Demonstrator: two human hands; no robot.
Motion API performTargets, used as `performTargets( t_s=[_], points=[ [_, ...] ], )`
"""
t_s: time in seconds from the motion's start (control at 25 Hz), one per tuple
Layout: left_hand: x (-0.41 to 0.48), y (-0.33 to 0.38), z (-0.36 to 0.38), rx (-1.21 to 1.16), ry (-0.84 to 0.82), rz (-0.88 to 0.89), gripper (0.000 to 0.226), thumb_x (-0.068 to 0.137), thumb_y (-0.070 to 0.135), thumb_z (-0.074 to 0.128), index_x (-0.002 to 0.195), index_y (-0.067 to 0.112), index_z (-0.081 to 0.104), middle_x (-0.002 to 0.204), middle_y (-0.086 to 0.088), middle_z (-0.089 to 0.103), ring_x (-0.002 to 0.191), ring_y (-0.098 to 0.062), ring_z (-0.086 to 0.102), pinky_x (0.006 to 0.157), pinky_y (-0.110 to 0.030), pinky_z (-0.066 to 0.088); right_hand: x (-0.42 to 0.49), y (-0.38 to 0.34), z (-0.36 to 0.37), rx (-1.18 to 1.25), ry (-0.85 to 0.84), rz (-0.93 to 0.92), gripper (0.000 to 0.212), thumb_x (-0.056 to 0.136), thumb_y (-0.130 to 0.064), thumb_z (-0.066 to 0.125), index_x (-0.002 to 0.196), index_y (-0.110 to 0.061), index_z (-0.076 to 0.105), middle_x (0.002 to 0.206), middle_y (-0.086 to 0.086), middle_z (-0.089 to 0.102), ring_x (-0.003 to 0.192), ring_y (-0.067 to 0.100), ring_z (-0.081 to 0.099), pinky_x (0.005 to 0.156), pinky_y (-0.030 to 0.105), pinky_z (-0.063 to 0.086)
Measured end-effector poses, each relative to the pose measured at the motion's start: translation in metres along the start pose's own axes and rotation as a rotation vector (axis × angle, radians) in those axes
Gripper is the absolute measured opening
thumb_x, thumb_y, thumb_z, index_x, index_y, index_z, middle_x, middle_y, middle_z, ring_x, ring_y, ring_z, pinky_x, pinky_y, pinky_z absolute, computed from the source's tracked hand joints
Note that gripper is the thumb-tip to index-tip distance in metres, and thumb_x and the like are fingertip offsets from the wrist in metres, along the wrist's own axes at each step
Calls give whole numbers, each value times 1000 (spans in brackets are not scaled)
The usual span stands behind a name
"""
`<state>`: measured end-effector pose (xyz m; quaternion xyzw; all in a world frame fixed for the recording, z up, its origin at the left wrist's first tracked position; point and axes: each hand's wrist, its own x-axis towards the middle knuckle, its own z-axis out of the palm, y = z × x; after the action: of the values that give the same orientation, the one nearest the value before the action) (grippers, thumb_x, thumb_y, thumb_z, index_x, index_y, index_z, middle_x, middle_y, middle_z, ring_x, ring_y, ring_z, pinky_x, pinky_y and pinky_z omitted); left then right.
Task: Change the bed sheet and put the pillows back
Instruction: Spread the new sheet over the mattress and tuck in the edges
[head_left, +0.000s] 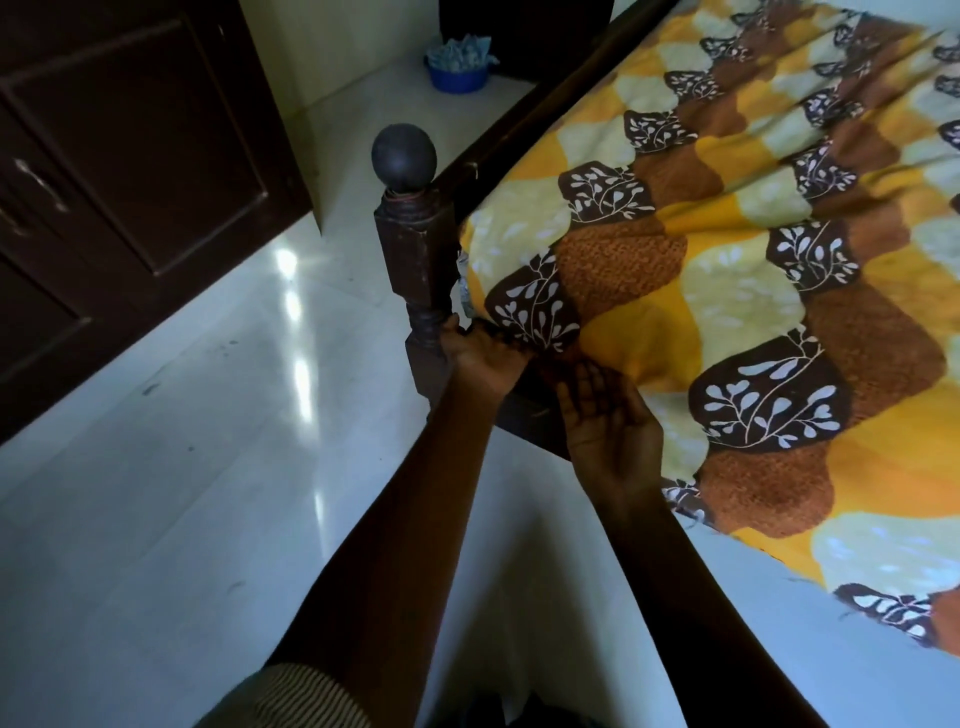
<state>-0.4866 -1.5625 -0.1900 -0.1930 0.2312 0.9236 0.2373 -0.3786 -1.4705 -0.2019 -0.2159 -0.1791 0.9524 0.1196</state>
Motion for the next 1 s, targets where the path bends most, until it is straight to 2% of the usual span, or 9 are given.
performTargets(
  t_s=[0.08, 0.2, 0.28, 0.36, 0.44, 0.6, 0.72, 0.88, 1.0],
  points=[
    [9, -4, 9, -37, 51, 73, 55, 98, 40, 19, 142, 11, 36, 144, -15, 40, 132, -35, 37, 101, -41, 35, -3, 2, 3, 8, 43, -7, 27, 95, -26, 42, 109, -8, 58, 109, 7, 64, 109, 19, 59, 95, 35, 48],
    [-4, -13, -3, 233, 221, 171, 41, 101, 24, 30, 135, 8, 44, 134, -11, 50, 118, -30, 50, 83, -33, 47, -4, 9, 1, 0, 78, -18, 29, 95, -27, 42, 111, -7, 57, 112, 10, 62, 110, 21, 58, 99, 36, 44],
    [-27, -22, -20, 285, 252, 188, 38, 100, 21, 34, 135, 11, 44, 130, -11, 53, 119, -25, 50, 86, -31, 44, -4, 11, -3, -37, 96, -23, 32, 95, -28, 42, 114, -7, 56, 116, 10, 61, 111, 22, 57, 100, 36, 43],
    [-45, -32, -37, 267, 220, 116, 33, 99, 20, 37, 128, 9, 48, 119, -9, 55, 112, -22, 53, 90, -33, 43, -10, 11, -7, -93, 117, -42, 34, 96, -27, 43, 122, -8, 53, 120, 10, 61, 114, 21, 57, 97, 35, 46],
    [-56, -40, -40, 244, 109, -9, 24, 98, 19, 38, 111, 10, 55, 105, -7, 58, 96, -19, 58, 84, -32, 47, -27, 9, -21, -148, 173, -81, 29, 96, -24, 45, 122, -13, 53, 116, 7, 63, 109, 19, 60, 87, 32, 51],
    [-71, -72, -26, 287, -11, -165, 19, 96, 15, 41, 96, 9, 59, 93, -8, 63, 83, -17, 62, 73, -26, 54, -70, -14, -78, -230, 434, -82, 22, 94, -23, 51, 114, -14, 56, 102, 5, 63, 89, 14, 61, 67, 23, 51],
    [-86, -104, -5, 287, -85, -269, 15, 93, 9, 46, 99, 2, 58, 88, -12, 65, 75, -19, 65, 65, -25, 57, -79, -42, -104, -159, 536, -74, 30, 93, -27, 54, 116, -11, 46, 112, 17, 58, 91, 20, 61, 76, 30, 50],
    [-91, -151, 11, 288, -29, -333, 30, 98, 26, 39, 100, 0, 54, 93, -16, 61, 81, -23, 62, 77, -34, 54, -67, -70, -118, -90, 557, -135, 44, 90, -38, 57, 118, -11, 36, 102, 15, 62, 92, 20, 63, 82, 31, 52],
    [-85, -163, 17, 276, -12, -313, 49, 97, 47, 31, 102, 3, 53, 96, -15, 57, 96, -28, 57, 93, -42, 44, -63, -74, -128, -93, 631, -164, 33, 87, -37, 61, 102, -10, 49, 97, 10, 65, 88, 16, 65, 72, 24, 52]
  ],
)
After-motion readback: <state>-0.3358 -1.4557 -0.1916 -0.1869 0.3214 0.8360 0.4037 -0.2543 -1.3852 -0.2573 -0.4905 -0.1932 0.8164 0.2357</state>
